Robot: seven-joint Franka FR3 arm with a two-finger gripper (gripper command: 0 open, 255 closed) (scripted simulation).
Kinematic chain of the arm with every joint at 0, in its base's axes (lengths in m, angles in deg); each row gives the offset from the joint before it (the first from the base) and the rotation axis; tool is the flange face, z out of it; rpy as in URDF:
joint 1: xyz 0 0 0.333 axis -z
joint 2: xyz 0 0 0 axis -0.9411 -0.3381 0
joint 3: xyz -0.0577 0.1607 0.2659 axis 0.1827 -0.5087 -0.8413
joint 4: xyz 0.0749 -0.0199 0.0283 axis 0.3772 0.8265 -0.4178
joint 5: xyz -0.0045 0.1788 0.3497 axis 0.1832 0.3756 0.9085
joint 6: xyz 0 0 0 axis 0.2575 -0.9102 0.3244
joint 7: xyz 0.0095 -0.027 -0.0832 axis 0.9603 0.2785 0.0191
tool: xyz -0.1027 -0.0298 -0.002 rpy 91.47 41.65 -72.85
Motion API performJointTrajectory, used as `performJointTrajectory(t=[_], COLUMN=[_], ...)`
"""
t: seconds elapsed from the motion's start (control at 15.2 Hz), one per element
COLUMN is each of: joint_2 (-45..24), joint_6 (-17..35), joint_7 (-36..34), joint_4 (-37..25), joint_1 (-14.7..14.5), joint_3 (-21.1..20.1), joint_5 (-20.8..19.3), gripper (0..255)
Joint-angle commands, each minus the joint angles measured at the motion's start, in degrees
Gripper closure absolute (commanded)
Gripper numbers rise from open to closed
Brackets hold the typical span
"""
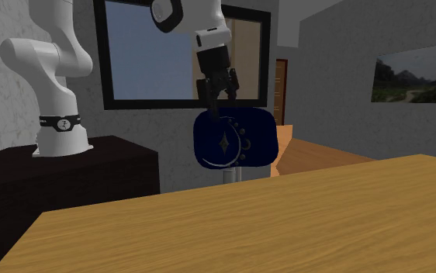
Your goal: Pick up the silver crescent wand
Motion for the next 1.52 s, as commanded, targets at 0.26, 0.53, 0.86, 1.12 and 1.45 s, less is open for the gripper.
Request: performJointTrajectory(t=[0.26, 0.53, 0.86, 1.12, 1.45], joint_2=[-3.5, -3.7, -3.7, -3.8, -1.2], joint_6=[3.7, 4.1, 4.1, 4.1, 1.0], joint_7=[1.1, 1.2, 1.2, 1.2, 0.2], joint_4=[0.2, 0.3, 0.3, 0.3, -0.3], joint_1=[-0.2, -0.2, -0.2, -0.2, -0.2], joint_3=[-0.2, -0.3, -0.3, -0.3, -0.1], joint_5=[0.5, 0.6, 0.6, 0.6, 0.1], gripper=[0, 255, 255, 255, 255])
